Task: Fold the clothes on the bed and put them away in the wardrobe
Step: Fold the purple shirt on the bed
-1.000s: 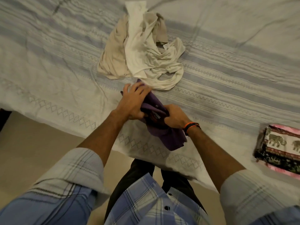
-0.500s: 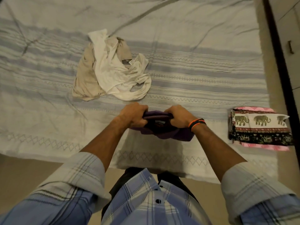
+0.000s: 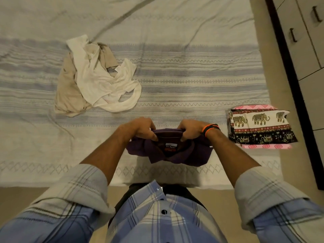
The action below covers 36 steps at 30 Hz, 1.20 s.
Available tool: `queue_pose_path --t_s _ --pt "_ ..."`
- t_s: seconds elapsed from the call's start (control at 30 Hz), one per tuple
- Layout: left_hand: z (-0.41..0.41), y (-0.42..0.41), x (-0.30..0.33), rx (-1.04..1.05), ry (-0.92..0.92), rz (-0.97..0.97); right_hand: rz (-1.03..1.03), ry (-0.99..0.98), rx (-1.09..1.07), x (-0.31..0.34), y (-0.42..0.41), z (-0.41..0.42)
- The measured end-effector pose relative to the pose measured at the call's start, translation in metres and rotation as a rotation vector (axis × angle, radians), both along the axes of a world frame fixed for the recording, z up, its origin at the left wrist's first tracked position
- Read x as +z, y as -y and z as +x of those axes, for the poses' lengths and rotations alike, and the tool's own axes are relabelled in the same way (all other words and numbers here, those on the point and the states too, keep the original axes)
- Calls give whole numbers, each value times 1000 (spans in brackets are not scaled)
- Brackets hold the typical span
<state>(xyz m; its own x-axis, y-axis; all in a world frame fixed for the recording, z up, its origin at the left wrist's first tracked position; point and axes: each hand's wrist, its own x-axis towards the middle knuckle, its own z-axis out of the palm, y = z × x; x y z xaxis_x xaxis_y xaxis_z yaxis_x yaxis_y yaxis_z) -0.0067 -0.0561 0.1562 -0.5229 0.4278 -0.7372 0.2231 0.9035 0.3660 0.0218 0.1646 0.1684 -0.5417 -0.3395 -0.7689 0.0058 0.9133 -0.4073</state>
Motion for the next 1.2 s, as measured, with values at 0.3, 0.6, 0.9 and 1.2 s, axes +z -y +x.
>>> queue_pose_path --t_s 0.3,0.6,0.9,1.2 --pt "-69 -25 -34 348 -467 -67 164 -542 -366 -54 -19 -67" --pt "-53 -6 -92 442 -101 -46 144 -164 -440 -123 -43 -27" --pt "-27 19 -189 895 46 -97 189 -13 -961 -194 -62 -6" --pt "-18 32 -219 1210 210 112 33 -39 -1234 -212 -49 5"
